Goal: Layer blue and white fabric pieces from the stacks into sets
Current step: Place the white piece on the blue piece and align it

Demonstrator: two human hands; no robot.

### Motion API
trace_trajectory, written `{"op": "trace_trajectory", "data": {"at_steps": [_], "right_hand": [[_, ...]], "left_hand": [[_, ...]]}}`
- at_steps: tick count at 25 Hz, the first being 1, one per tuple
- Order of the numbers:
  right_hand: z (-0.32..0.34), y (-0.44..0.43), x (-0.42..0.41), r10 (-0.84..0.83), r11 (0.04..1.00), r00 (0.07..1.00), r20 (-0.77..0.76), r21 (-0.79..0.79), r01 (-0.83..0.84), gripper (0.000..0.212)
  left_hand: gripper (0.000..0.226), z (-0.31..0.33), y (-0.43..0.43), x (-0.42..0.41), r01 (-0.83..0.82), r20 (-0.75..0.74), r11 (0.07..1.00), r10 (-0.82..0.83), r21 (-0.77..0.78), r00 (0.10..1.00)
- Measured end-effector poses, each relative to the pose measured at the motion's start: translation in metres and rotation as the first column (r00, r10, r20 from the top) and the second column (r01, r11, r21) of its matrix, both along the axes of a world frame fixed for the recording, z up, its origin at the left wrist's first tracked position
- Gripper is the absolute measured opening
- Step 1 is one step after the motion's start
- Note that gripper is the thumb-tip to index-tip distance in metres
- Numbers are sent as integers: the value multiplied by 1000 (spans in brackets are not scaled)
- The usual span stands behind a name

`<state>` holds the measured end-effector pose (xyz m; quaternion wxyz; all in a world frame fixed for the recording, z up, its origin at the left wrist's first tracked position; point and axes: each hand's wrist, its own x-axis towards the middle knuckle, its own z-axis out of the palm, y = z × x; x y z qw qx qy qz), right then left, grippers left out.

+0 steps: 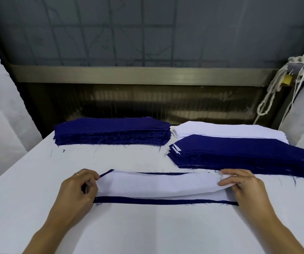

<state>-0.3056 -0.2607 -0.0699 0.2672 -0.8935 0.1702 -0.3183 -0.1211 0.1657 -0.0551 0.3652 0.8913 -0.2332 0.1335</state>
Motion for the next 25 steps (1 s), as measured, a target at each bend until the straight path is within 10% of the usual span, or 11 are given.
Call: {"op": "trace_trajectory", "data": {"at_steps": [17,25], "right_hand": [[13,16,-10,25,971,1000,16,-238,-21,56],[19,31,-7,174,946,966,-190,-239,-218,28]], "left_hand": [[27,1,-6,-4,-56,88,982,41,178,995],[28,10,-73,-22,410,42,891,-425,193,904]]}}
